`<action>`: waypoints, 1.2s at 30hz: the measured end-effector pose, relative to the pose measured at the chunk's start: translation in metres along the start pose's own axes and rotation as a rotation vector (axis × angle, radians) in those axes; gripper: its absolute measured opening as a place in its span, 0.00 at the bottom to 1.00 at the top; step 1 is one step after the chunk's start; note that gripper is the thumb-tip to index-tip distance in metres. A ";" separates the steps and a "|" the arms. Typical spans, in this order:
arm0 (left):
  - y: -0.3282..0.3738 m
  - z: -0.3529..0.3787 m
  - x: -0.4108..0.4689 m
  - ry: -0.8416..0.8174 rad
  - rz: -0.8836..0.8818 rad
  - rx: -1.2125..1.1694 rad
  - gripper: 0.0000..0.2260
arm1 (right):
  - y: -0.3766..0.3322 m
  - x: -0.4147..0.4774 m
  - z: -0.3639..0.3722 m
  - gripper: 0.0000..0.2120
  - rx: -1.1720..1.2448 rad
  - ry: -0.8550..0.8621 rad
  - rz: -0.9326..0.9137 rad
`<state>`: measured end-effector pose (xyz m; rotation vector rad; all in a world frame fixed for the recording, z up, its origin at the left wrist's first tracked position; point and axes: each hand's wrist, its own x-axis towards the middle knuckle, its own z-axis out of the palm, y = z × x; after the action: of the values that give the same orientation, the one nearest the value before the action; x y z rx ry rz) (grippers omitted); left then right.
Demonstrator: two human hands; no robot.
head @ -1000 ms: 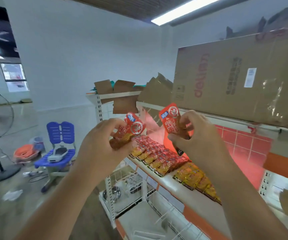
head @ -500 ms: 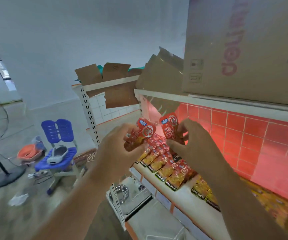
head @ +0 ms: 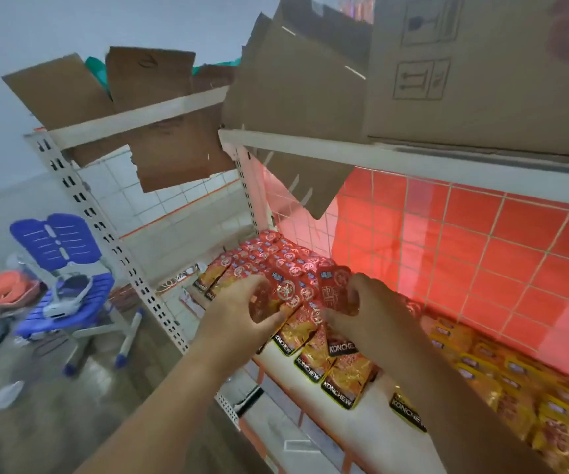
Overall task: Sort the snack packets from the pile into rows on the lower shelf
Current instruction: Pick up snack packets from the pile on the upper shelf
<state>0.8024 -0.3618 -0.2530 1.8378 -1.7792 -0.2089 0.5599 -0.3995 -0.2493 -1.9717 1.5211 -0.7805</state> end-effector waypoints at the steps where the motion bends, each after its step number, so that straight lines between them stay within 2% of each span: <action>1: -0.007 0.007 0.004 -0.018 -0.011 0.011 0.24 | 0.004 0.002 0.007 0.22 0.002 -0.019 0.026; 7: -0.038 0.040 0.018 -0.117 -0.120 0.058 0.29 | 0.013 0.005 0.035 0.22 -0.084 -0.089 0.091; 12: -0.066 0.068 0.028 -0.173 -0.122 0.086 0.31 | 0.012 0.005 0.064 0.22 -0.178 -0.087 0.171; 15: -0.083 0.082 0.038 -0.180 -0.060 0.077 0.31 | 0.009 0.006 0.088 0.21 -0.216 -0.077 0.234; 22: -0.114 0.094 0.073 -0.233 0.125 0.008 0.17 | -0.011 0.024 0.143 0.22 -0.292 0.089 0.466; 25: -0.125 0.098 0.081 -0.258 0.191 -0.004 0.18 | -0.022 0.027 0.167 0.22 -0.313 0.133 0.541; 31: -0.145 0.105 0.088 -0.303 0.328 -0.027 0.27 | -0.040 0.033 0.200 0.20 -0.363 0.231 0.628; 36: -0.155 0.100 0.091 -0.328 0.399 -0.178 0.22 | -0.049 0.043 0.207 0.19 -0.317 0.275 0.686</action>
<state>0.8978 -0.4841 -0.3873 1.3480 -2.2278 -0.5164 0.7496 -0.4180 -0.3538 -1.3928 2.4143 -0.5414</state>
